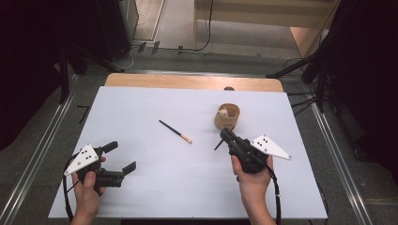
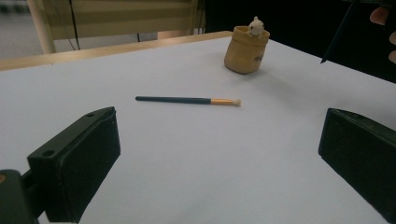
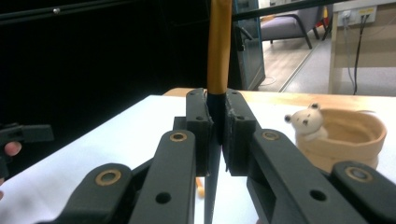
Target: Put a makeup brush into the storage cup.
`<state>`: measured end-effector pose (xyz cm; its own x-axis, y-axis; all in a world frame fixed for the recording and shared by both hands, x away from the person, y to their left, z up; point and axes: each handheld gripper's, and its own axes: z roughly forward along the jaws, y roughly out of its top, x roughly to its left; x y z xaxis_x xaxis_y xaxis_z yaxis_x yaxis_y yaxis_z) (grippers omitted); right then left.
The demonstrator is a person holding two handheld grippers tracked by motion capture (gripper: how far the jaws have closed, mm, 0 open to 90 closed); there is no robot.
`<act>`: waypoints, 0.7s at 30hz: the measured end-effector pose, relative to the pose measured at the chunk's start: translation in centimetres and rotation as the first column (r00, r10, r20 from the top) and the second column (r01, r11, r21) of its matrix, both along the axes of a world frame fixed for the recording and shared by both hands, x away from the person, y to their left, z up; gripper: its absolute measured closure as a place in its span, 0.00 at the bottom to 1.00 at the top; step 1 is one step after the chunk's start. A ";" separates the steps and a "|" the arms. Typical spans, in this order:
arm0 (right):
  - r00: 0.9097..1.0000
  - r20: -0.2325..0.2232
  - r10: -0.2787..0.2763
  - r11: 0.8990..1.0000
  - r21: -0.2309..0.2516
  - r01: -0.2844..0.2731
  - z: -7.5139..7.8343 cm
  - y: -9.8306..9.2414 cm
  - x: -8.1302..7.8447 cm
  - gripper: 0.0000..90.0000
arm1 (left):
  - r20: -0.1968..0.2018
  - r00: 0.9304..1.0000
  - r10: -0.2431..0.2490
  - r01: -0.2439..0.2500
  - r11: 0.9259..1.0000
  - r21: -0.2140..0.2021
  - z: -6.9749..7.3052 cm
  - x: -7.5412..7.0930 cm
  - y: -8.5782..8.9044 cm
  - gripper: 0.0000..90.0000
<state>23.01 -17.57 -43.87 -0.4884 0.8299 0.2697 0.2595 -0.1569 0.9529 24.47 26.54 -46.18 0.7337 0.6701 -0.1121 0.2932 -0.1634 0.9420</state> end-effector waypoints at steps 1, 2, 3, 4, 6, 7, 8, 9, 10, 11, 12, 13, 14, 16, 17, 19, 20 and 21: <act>1.000 0.003 -0.003 1.000 -0.003 0.003 0.2 -0.1 0.1 0.94 | 0.001 1.000 0.002 -0.002 1.000 -0.005 0.0 0.0 0.2 0.00; 1.000 0.007 -0.007 1.000 -0.006 0.007 0.4 -0.1 0.3 0.94 | -0.001 1.000 0.002 -0.002 1.000 -0.003 0.0 0.0 0.4 0.00; 1.000 0.010 -0.006 1.000 -0.007 0.006 0.7 -0.2 0.4 0.94 | 0.000 1.000 0.002 -0.002 1.000 -0.004 0.0 0.0 0.5 0.00; 1.000 0.014 -0.002 1.000 -0.009 0.002 0.9 -0.3 0.6 0.94 | -0.001 1.000 0.005 -0.005 1.000 -0.009 0.0 0.0 0.7 0.00; 1.000 0.020 -0.003 1.000 -0.013 0.003 1.1 -0.4 0.8 0.94 | -0.001 1.000 0.005 -0.005 1.000 -0.009 0.0 0.1 0.9 0.00; 1.000 0.027 -0.011 1.000 -0.017 0.011 1.5 -0.5 1.1 0.94 | 0.000 1.000 0.012 -0.012 1.000 -0.014 -0.1 0.1 1.2 0.00; 1.000 0.027 -0.011 1.000 -0.017 0.011 1.5 -0.5 1.1 0.94 | 0.000 1.000 0.012 -0.012 1.000 -0.014 -0.1 0.1 1.2 0.00; 0.999 0.032 -0.022 0.999 -0.025 0.023 1.8 -0.6 1.4 0.94 | 0.000 1.000 0.015 -0.015 1.000 -0.017 -0.1 0.1 1.4 0.00; 0.999 0.036 -0.028 0.999 -0.029 0.029 1.9 -0.6 1.6 0.94 | -0.001 1.000 0.017 -0.017 1.000 -0.022 -0.1 0.1 1.7 0.00; 0.999 0.038 -0.030 0.999 -0.032 0.031 2.1 -0.7 1.8 0.94 | 0.001 1.000 0.021 -0.021 0.999 -0.028 -0.1 0.1 1.8 0.00; 0.999 0.041 -0.035 0.999 -0.037 0.037 2.2 -0.8 1.9 0.94 | 0.001 1.000 0.021 -0.021 0.999 -0.025 -0.1 0.1 2.0 0.00; 0.998 0.046 -0.040 0.998 -0.040 0.041 2.3 -0.9 2.1 0.94 | 0.001 1.000 0.024 -0.024 0.999 -0.031 0.0 0.1 2.0 0.00; 0.998 0.050 -0.039 0.998 -0.042 0.041 2.5 -1.0 2.3 0.94 | 0.001 1.000 0.027 -0.027 0.999 -0.032 0.0 0.1 2.1 0.00; 0.998 0.054 -0.040 0.998 -0.052 0.043 2.7 -1.2 2.6 0.94 | 0.002 0.999 0.034 -0.034 0.999 -0.034 0.0 0.1 2.3 0.00; 0.998 0.054 -0.040 0.998 -0.052 0.043 2.7 -1.2 2.6 0.94 | 0.002 0.999 0.034 -0.034 0.999 -0.034 0.0 0.1 2.3 0.00; 0.996 0.075 -0.045 0.997 -0.055 0.049 3.1 -1.4 3.1 0.94 | 0.000 0.999 0.040 -0.040 0.999 -0.037 0.0 0.2 2.6 0.00; 0.996 0.080 -0.051 0.997 -0.055 0.055 3.2 -1.4 3.3 0.94 | 0.000 0.999 0.040 -0.040 0.999 -0.037 0.0 0.2 2.6 0.00; 0.995 0.086 -0.055 0.997 -0.058 0.060 3.3 -1.5 3.4 0.94 | 0.000 0.999 0.042 -0.042 0.998 -0.043 0.0 0.2 2.7 0.00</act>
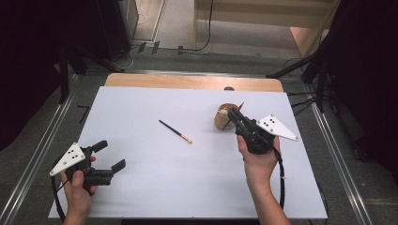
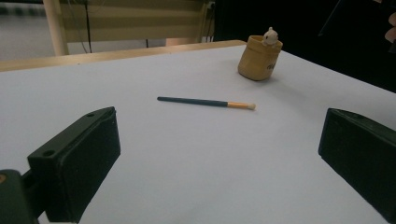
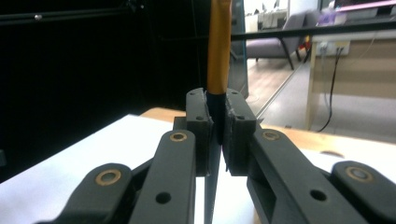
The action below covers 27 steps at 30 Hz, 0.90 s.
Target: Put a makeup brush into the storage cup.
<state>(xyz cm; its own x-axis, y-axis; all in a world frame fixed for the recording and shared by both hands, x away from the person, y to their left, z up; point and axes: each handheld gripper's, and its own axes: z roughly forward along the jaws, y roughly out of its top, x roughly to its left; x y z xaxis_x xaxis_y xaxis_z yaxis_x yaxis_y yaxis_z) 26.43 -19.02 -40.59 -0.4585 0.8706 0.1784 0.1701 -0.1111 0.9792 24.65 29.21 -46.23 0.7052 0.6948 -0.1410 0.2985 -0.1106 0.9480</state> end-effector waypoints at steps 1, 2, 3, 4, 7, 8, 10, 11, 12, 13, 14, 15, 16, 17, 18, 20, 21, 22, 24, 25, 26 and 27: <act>1.000 0.006 -0.005 1.000 -0.004 0.005 0.1 0.0 0.1 0.94 | -0.001 1.000 0.001 -0.001 1.000 -0.001 0.0 0.0 0.1 0.00; 1.000 0.013 -0.010 1.000 -0.012 0.011 0.2 0.0 0.3 0.94 | -0.002 1.000 0.003 -0.003 1.000 -0.001 0.0 0.0 0.2 0.00; 1.000 0.020 -0.015 1.000 -0.018 0.016 0.3 0.0 0.5 0.94 | -0.002 1.000 0.003 -0.003 1.000 -0.001 0.0 0.0 0.2 0.00; 0.999 0.028 -0.020 1.000 -0.020 0.021 0.4 -0.1 0.6 0.94 | -0.002 1.000 0.002 -0.002 1.000 -0.002 0.0 0.0 0.2 0.00; 0.999 0.033 -0.043 0.999 -0.027 0.044 0.5 -0.3 1.2 0.94 | -0.004 1.000 0.001 -0.001 1.000 -0.004 0.0 0.1 0.2 0.00; 0.998 0.033 -0.050 0.998 -0.029 0.051 0.5 -0.4 1.5 0.94 | -0.006 1.000 0.000 0.000 1.000 -0.005 -0.1 0.1 0.2 0.00; 0.997 0.036 -0.068 0.997 -0.035 0.069 0.5 -0.7 2.0 0.94 | -0.005 1.000 -0.002 0.002 1.000 -0.001 -0.1 0.1 0.2 0.00; 0.997 0.036 -0.074 0.996 -0.040 0.075 0.5 -0.8 2.2 0.94 | -0.005 1.000 -0.004 0.004 1.000 0.000 -0.1 0.1 0.2 0.00; 0.996 0.036 -0.081 0.996 -0.038 0.082 0.5 -0.9 2.4 0.94 | -0.005 1.000 -0.004 0.004 1.000 0.000 -0.1 0.1 0.2 0.00; 0.996 0.037 -0.086 0.996 -0.035 0.088 0.5 -1.0 2.6 0.94 | -0.005 1.000 -0.005 0.005 1.000 0.000 -0.1 0.1 0.2 0.00; 0.995 0.039 -0.090 0.995 -0.036 0.092 0.5 -1.1 2.8 0.94 | -0.006 1.000 -0.006 0.006 1.000 -0.002 -0.1 0.1 0.2 0.00; 0.995 0.035 -0.095 0.995 -0.040 0.096 0.5 -1.1 3.0 0.94 | -0.006 1.000 -0.005 0.005 1.000 -0.001 -0.1 0.1 0.2 0.00; 0.994 0.038 -0.101 0.994 -0.046 0.103 0.5 -1.2 3.3 0.94 | -0.007 1.000 -0.006 0.006 1.000 -0.001 -0.1 0.1 0.2 0.00; 0.994 0.039 -0.105 0.993 -0.047 0.107 0.4 -1.3 3.5 0.94 | -0.007 1.000 -0.006 0.006 1.000 -0.001 -0.1 0.1 0.2 0.00; 0.994 0.039 -0.105 0.993 -0.047 0.107 0.4 -1.3 3.5 0.94 | -0.008 1.000 -0.007 0.007 1.000 -0.003 -0.1 0.1 0.2 0.00; 0.992 0.049 -0.117 0.991 -0.059 0.120 0.3 -1.3 4.0 0.94 | -0.011 1.000 -0.007 0.007 1.000 -0.006 -0.1 0.1 0.2 0.00; 0.991 0.056 -0.124 0.990 -0.068 0.128 0.2 -1.3 4.1 0.93 | -0.012 1.000 -0.008 0.008 1.000 -0.006 -0.1 0.1 0.2 0.00; 0.989 0.069 -0.127 0.988 -0.078 0.133 0.0 -1.4 4.3 0.93 | -0.012 1.000 -0.008 0.008 1.000 -0.006 -0.1 0.1 0.2 0.00; 0.989 0.068 -0.132 0.987 -0.087 0.137 -0.3 -1.4 4.6 0.93 | -0.015 1.000 -0.012 0.012 1.000 -0.011 -0.2 0.1 0.2 0.00; 0.989 0.066 -0.132 0.986 -0.089 0.138 -0.4 -1.4 4.8 0.93 | -0.015 1.000 -0.012 0.012 1.000 -0.011 -0.2 0.1 0.2 0.00; 0.988 0.066 -0.137 0.985 -0.095 0.143 -0.5 -1.5 4.9 0.93 | -0.014 1.000 -0.016 0.016 1.000 -0.010 -0.2 0.2 0.1 0.00; 0.988 0.065 -0.141 0.984 -0.102 0.148 -0.7 -1.5 5.1 0.93 | -0.013 1.000 -0.017 0.017 1.000 -0.012 -0.2 0.2 0.0 0.00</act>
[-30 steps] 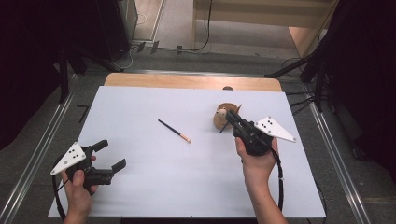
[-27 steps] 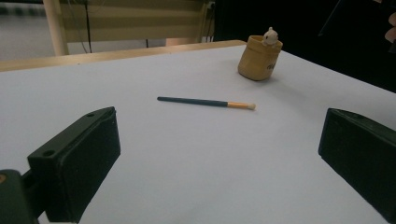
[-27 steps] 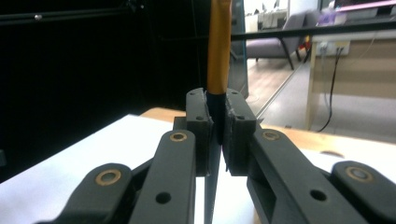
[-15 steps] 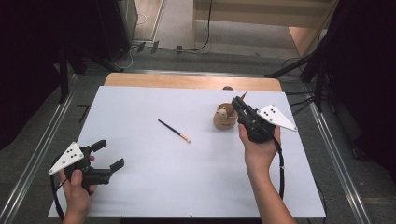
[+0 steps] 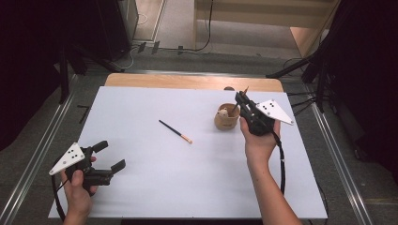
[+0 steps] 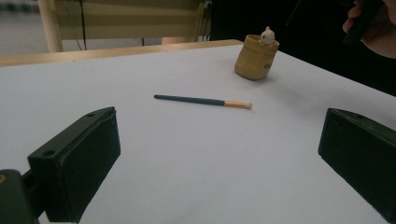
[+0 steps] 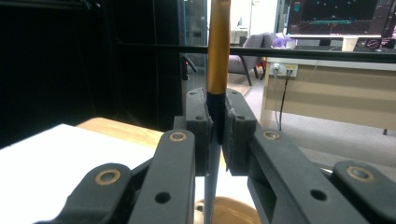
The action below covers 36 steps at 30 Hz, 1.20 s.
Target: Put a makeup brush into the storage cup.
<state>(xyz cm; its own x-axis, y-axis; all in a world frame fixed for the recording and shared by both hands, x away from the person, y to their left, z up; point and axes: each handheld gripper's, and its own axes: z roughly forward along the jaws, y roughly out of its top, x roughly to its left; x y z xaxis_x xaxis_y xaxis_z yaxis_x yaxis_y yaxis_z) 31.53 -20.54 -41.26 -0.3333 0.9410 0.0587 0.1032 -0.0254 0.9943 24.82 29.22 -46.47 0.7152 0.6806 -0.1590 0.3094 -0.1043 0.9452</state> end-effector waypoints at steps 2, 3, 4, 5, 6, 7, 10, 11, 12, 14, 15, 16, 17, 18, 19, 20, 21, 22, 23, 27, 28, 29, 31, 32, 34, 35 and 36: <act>1.000 -0.006 -0.006 1.000 0.002 0.006 -0.2 -0.1 0.3 0.93 | -0.003 1.000 -0.002 0.002 1.000 0.003 0.0 0.0 -0.1 0.00; 1.000 -0.008 -0.009 1.000 -0.003 0.009 -0.3 -0.1 0.4 0.93 | -0.003 1.000 -0.003 0.003 1.000 0.003 0.0 0.0 -0.1 0.00; 1.000 -0.008 -0.015 1.000 -0.005 0.015 -0.4 -0.2 0.6 0.93 | -0.003 1.000 -0.003 0.003 1.000 0.005 0.0 0.0 -0.1 0.00; 1.000 -0.008 -0.015 1.000 -0.005 0.015 -0.4 -0.2 0.6 0.93 | -0.003 1.000 -0.003 0.003 1.000 0.005 0.0 0.0 -0.1 0.00; 1.000 -0.012 -0.018 1.000 -0.010 0.017 -0.6 -0.2 0.8 0.93 | -0.003 1.000 -0.003 0.003 1.000 0.005 0.0 0.0 -0.2 0.00; 1.000 -0.016 -0.022 1.000 -0.015 0.022 -0.7 -0.3 0.9 0.93 | -0.003 1.000 -0.004 0.004 1.000 0.005 0.0 0.0 -0.2 0.00; 0.999 -0.029 -0.029 0.999 -0.021 0.029 -1.2 -0.4 1.3 0.93 | -0.003 1.000 -0.005 0.005 1.000 0.006 0.0 0.0 -0.1 0.00; 0.999 -0.031 -0.032 0.999 -0.021 0.031 -1.3 -0.5 1.4 0.93 | -0.003 1.000 -0.005 0.005 1.000 0.003 0.0 0.0 -0.1 0.00; 0.999 -0.037 -0.034 0.999 -0.018 0.034 -1.4 -0.6 1.4 0.93 | -0.003 1.000 -0.005 0.005 1.000 0.002 -0.1 0.0 -0.1 0.00; 0.998 -0.045 -0.036 0.999 -0.021 0.035 -1.7 -0.6 1.6 0.93 | -0.004 1.000 -0.007 0.007 1.000 0.004 -0.1 0.0 -0.2 0.00; 0.998 -0.046 -0.036 0.999 -0.024 0.035 -1.8 -0.7 1.7 0.93 | -0.005 1.000 -0.008 0.008 1.000 0.005 -0.1 0.0 -0.2 0.00; 0.998 -0.051 -0.036 0.999 -0.027 0.035 -2.0 -0.7 1.8 0.93 | -0.005 1.000 -0.010 0.010 1.000 0.007 -0.1 0.0 -0.2 0.00; 0.998 -0.058 -0.037 0.999 -0.024 0.035 -2.1 -0.7 1.8 0.93 | -0.005 1.000 -0.011 0.011 1.000 0.008 -0.1 0.0 -0.2 0.00; 0.997 -0.062 -0.035 0.999 -0.019 0.034 -2.3 -0.7 1.9 0.93 | -0.005 1.000 -0.011 0.011 1.000 0.008 -0.1 0.0 -0.2 0.00; 0.997 -0.070 -0.034 0.999 -0.013 0.033 -2.5 -0.7 2.0 0.93 | -0.003 1.000 -0.012 0.012 1.000 0.007 -0.1 0.0 -0.3 0.00; 0.997 -0.074 -0.036 0.999 -0.013 0.035 -2.7 -0.8 2.2 0.93 | -0.004 1.000 -0.012 0.012 1.000 0.006 -0.1 0.0 -0.3 0.00; 0.997 -0.074 -0.036 0.999 -0.013 0.035 -2.7 -0.8 2.2 0.93 | -0.004 1.000 -0.012 0.012 1.000 0.006 -0.1 0.0 -0.3 0.00; 0.996 -0.079 -0.036 0.999 -0.013 0.035 -2.8 -0.8 2.2 0.94 | -0.004 1.000 -0.012 0.012 1.000 0.005 -0.1 0.0 -0.3 0.00; 0.996 -0.086 -0.035 0.999 -0.010 0.034 -3.2 -0.8 2.4 0.94 | -0.004 1.000 -0.012 0.012 1.000 0.005 -0.1 0.0 -0.3 0.00; 0.994 -0.105 -0.035 0.999 -0.013 0.034 -3.8 -0.7 2.7 0.93 | -0.007 1.000 -0.013 0.013 1.000 0.004 -0.1 0.0 -0.2 0.00; 0.994 -0.105 -0.035 0.999 -0.013 0.034 -3.8 -0.7 2.7 0.93 | -0.007 1.000 -0.013 0.013 1.000 0.004 -0.1 0.0 -0.2 0.00; 0.993 -0.114 -0.034 0.999 -0.023 0.032 -4.2 -0.6 2.8 0.93 | -0.007 1.000 -0.014 0.014 1.000 0.003 -0.1 0.0 -0.2 0.00; 0.992 -0.122 -0.029 0.999 -0.029 0.026 -4.4 -0.5 2.9 0.93 | -0.007 1.000 -0.014 0.014 1.000 0.004 -0.1 0.0 -0.3 0.00; 0.992 -0.126 -0.030 0.999 -0.030 0.026 -4.5 -0.5 3.0 0.93 | -0.007 1.000 -0.014 0.014 1.000 0.002 -0.1 0.0 -0.3 0.00; 0.990 -0.135 -0.029 0.999 -0.029 0.025 -4.7 -0.4 3.1 0.93 | -0.006 1.000 -0.014 0.014 1.000 0.003 -0.1 0.0 -0.3 0.00; 0.990 -0.138 -0.028 0.999 -0.036 0.023 -4.8 -0.3 3.1 0.93 | -0.007 1.000 -0.015 0.015 1.000 0.002 -0.1 0.0 -0.4 0.00; 0.990 -0.141 -0.027 0.999 -0.037 0.022 -4.9 -0.3 3.2 0.93 | -0.007 1.000 -0.015 0.015 1.000 0.002 -0.1 0.0 -0.3 0.00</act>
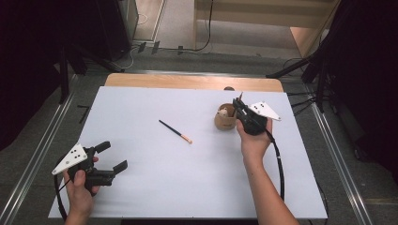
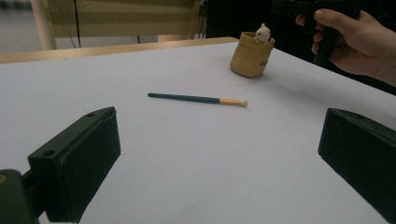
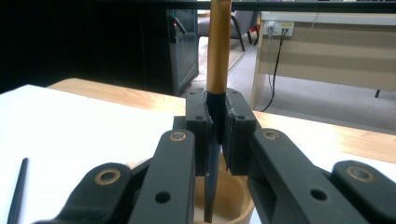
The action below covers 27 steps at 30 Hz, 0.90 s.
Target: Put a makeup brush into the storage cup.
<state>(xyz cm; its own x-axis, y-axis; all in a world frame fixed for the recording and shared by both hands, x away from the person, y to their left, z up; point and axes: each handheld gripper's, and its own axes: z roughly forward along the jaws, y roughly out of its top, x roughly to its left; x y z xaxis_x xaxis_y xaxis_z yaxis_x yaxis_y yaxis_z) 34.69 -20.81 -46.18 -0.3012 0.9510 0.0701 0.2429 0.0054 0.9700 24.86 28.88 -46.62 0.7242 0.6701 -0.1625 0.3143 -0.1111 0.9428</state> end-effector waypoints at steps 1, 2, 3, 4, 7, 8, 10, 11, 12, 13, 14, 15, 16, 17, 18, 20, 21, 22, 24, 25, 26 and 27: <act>1.000 -0.005 0.000 1.000 0.000 0.000 -0.1 0.0 0.0 0.93 | 0.000 1.000 0.000 0.000 1.000 0.000 0.0 0.0 0.0 0.00; 1.000 -0.012 0.001 1.000 -0.002 -0.001 -0.2 0.1 0.0 0.93 | -0.001 1.000 0.000 0.000 1.000 0.000 0.0 0.0 0.0 0.00; 1.000 -0.012 0.001 1.000 -0.002 -0.001 -0.2 0.1 0.0 0.93 | -0.001 1.000 0.000 0.000 1.000 0.000 0.0 0.0 0.0 0.00; 1.000 -0.015 0.003 1.000 0.003 -0.003 -0.4 0.1 0.1 0.93 | -0.002 1.000 -0.001 0.001 1.000 0.001 0.0 0.0 0.1 0.00; 1.000 -0.023 -0.002 1.000 0.010 0.002 -0.7 0.1 0.1 0.93 | -0.008 1.000 -0.003 0.002 1.000 -0.020 0.0 0.0 0.1 0.00; 1.000 -0.029 -0.005 1.000 0.011 0.006 -0.8 0.1 0.1 0.93 | -0.007 1.000 -0.002 0.002 1.000 -0.019 0.0 0.0 0.1 0.00; 0.999 -0.031 -0.010 1.000 0.011 0.011 -1.0 -0.1 0.1 0.92 | -0.008 1.000 -0.001 0.001 1.000 -0.021 0.0 0.0 0.2 0.00; 0.999 -0.031 -0.011 1.000 0.013 0.011 -1.0 -0.2 0.1 0.91 | -0.008 1.000 -0.001 0.001 1.000 -0.021 0.0 0.0 0.2 0.00; 0.999 -0.032 -0.013 1.000 0.019 0.013 -1.0 -0.3 0.0 0.89 | -0.008 1.000 -0.001 0.001 1.000 -0.020 0.0 0.1 0.2 0.00; 0.999 -0.032 -0.013 1.000 0.019 0.013 -1.0 -0.3 0.0 0.89 | -0.008 1.000 -0.001 0.001 1.000 -0.020 0.0 0.1 0.2 0.00; 0.999 -0.033 -0.009 1.000 0.028 0.010 -1.0 -0.4 -0.1 0.87 | -0.008 1.000 -0.001 0.000 1.000 -0.022 0.0 0.0 0.2 0.00; 0.999 -0.034 -0.006 1.000 0.026 0.007 -1.0 -0.5 -0.2 0.86 | -0.008 1.000 -0.002 0.002 1.000 -0.022 0.0 0.0 0.1 0.00; 0.999 -0.033 -0.006 1.000 0.023 0.007 -0.9 -0.6 -0.3 0.84 | -0.008 1.000 -0.003 0.003 1.000 -0.019 0.0 0.0 0.1 0.00; 0.999 -0.036 -0.004 1.000 0.027 0.005 -0.9 -0.7 -0.4 0.83 | -0.008 1.000 -0.003 0.003 1.000 -0.019 0.0 0.0 0.1 0.00; 0.999 -0.037 -0.002 0.999 0.032 0.003 -0.9 -0.8 -0.5 0.81 | -0.007 1.000 -0.003 0.003 1.000 -0.017 0.0 0.0 0.1 0.00; 0.999 -0.042 -0.002 1.000 0.030 0.003 -0.9 -0.9 -0.7 0.80 | -0.007 1.000 -0.004 0.003 1.000 -0.018 0.0 0.0 0.1 0.00; 0.999 -0.033 -0.001 1.000 0.025 0.002 -0.8 -1.0 -1.0 0.77 | -0.007 1.000 -0.002 0.002 1.000 -0.018 0.0 0.0 0.1 0.00; 0.999 -0.033 0.002 0.999 0.032 -0.001 -0.7 -1.1 -1.2 0.76 | -0.007 1.000 -0.003 0.002 1.000 -0.018 0.0 0.1 0.1 0.00; 1.000 -0.022 0.006 0.999 0.033 -0.006 -0.5 -1.2 -1.5 0.72 | -0.007 1.000 -0.002 0.002 1.000 -0.017 0.0 0.1 0.1 0.00; 1.000 -0.015 0.010 0.999 0.035 -0.009 -0.4 -1.3 -1.7 0.70 | -0.006 1.000 -0.003 0.003 1.000 -0.017 0.0 0.1 0.1 0.00; 1.000 -0.012 0.019 0.999 0.044 -0.019 -0.3 -1.3 -1.9 0.68 | -0.006 1.000 -0.004 0.004 1.000 -0.016 0.0 0.1 0.1 0.00; 0.999 -0.013 0.036 0.998 0.048 -0.036 -0.2 -1.4 -2.1 0.67 | -0.005 1.000 -0.004 0.003 1.000 -0.015 0.0 0.1 0.1 0.00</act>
<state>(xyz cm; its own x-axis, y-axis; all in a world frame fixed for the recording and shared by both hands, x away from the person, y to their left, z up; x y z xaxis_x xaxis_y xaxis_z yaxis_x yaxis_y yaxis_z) 32.61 -22.19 -46.33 -0.3337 0.9350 0.1199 0.2573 -0.0320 0.9658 24.92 28.94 -46.60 0.7257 0.6650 -0.1768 0.3191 -0.0976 0.9427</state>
